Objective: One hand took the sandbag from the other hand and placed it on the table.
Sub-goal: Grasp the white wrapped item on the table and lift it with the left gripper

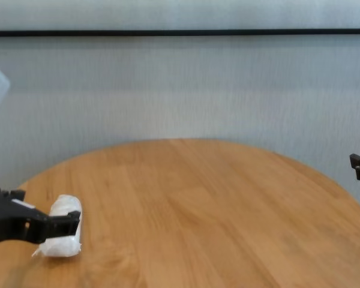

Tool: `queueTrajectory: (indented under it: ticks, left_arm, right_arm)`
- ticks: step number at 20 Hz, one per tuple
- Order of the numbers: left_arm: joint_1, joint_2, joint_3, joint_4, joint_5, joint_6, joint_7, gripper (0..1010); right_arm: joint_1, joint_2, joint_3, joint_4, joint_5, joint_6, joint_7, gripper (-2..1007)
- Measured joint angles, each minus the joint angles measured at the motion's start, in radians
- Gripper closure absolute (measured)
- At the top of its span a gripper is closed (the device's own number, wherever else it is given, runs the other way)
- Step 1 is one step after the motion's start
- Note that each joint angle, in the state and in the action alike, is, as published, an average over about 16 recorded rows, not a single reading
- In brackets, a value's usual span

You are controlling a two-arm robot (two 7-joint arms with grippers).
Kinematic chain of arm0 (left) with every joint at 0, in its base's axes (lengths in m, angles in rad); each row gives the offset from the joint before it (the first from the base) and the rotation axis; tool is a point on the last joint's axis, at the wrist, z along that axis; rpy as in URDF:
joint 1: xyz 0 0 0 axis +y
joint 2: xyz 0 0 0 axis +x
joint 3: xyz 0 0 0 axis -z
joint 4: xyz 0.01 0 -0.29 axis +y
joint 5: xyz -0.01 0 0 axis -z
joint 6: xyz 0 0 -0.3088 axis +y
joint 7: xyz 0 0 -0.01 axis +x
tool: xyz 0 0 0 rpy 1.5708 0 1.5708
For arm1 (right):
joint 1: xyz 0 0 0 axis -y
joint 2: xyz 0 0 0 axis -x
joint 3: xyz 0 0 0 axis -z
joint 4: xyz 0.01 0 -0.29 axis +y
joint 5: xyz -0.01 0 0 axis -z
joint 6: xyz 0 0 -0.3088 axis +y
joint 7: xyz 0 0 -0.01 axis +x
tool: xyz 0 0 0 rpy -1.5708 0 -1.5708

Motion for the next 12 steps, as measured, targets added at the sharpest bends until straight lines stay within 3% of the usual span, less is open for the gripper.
queueTrajectory:
  ticks: [7, 12]
  left_arm:
    - [-0.006, -0.034, 0.009, 0.023, 0.025, 0.028, 0.008, 10]
    - [-0.022, -0.056, 0.009, 0.056, 0.038, 0.022, -0.001, 10]
  right_arm:
    - [0.000, 0.000, 0.000, 0.000, 0.000, 0.000, 0.000, 0]
    - [0.000, 0.000, 0.000, 0.000, 0.000, 0.000, 0.000, 0]
